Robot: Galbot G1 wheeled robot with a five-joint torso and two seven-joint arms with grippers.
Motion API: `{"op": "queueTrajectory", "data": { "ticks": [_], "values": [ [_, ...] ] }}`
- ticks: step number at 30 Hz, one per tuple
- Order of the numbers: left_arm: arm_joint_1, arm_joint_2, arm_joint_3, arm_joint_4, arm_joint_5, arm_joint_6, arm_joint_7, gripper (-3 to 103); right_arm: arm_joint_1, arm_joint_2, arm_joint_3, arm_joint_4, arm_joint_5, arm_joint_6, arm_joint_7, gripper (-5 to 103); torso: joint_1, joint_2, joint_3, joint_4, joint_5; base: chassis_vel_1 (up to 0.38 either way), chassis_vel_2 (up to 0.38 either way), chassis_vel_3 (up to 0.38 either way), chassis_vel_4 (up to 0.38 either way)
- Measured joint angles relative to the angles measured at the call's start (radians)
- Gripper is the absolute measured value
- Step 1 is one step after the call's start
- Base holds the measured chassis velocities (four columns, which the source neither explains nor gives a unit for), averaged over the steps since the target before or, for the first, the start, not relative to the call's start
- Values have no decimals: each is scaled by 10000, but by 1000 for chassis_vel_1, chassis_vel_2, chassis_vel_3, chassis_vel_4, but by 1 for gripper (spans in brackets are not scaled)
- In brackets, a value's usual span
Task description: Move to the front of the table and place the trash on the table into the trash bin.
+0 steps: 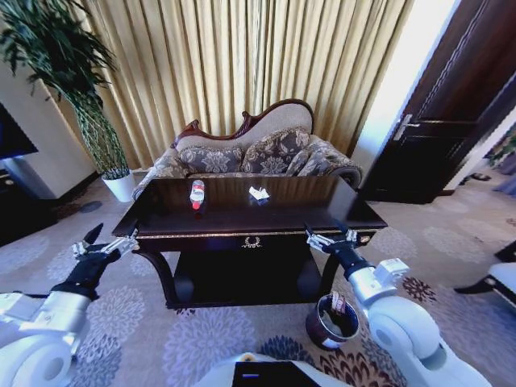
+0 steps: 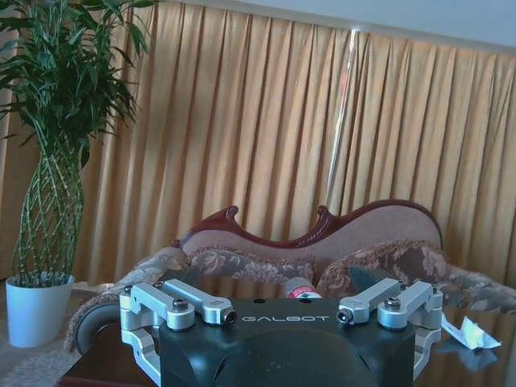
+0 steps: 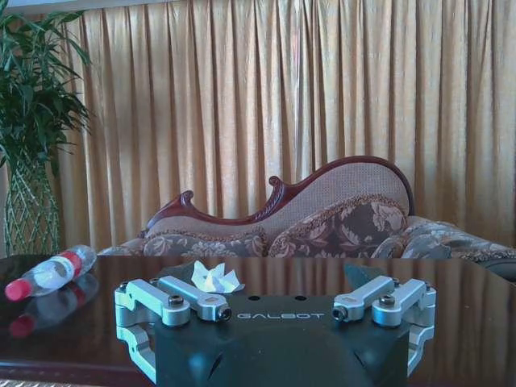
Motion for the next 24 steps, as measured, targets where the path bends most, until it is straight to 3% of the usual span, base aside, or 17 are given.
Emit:
{"op": "queueTrajectory", "data": {
  "ticks": [17,24],
  "values": [
    [13,-30,-77,-8,153,41,-24,100,54,49,-181,-123,-200,25,0,100,-1,0,0,-1,0,-60,62,62,-57],
    [10,14,-83,-8,992,66,14,100,40,75,-205,-133,-290,63,-3,100,0,-1,0,0,-1,-80,75,61,-94]
  ]
}}
